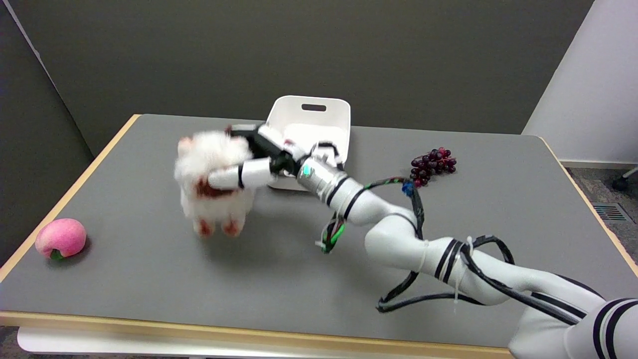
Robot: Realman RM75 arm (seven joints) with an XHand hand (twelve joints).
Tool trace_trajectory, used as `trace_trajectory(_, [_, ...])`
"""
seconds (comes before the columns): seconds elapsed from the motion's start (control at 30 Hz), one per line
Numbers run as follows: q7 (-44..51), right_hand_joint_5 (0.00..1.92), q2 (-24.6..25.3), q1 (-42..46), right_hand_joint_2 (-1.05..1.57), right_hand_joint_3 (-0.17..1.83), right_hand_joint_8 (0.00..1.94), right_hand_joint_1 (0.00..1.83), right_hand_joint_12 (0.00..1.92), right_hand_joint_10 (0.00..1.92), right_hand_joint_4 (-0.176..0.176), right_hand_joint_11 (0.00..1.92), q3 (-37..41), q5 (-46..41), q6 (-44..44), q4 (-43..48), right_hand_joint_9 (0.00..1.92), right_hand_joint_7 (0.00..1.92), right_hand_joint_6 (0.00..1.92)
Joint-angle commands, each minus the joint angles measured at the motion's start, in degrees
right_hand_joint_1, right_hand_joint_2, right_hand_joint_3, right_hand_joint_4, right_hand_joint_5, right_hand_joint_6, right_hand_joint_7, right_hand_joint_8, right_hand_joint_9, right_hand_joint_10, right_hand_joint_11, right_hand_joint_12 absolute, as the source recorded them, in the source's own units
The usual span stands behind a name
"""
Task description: Pick up the plush toy.
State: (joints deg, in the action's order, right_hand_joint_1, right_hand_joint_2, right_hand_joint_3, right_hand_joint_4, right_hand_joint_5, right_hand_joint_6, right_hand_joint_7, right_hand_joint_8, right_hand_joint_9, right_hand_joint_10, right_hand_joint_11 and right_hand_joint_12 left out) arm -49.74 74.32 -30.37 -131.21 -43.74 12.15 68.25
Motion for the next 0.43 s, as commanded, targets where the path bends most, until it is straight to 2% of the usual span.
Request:
trace_trajectory(0.03, [0.15,0.52,-2.48,-4.84,1.19,0.19,1.38,1.18,1.74,1.28,-0.160,0.78,13.63,-0.71,0.32,13.43,0.82,0.85,1.58])
trace_trajectory(0.3, [0.23,0.52,-3.03,-7.17,1.20,0.19,1.40,1.17,1.73,1.28,-0.159,0.78,16.37,-4.52,1.73,11.33,0.81,0.84,1.59])
trace_trajectory(0.43, [0.23,0.52,-2.91,-8.92,1.19,0.19,1.40,1.17,1.72,1.27,-0.158,0.78,17.49,-4.71,1.61,3.64,0.81,0.84,1.59])
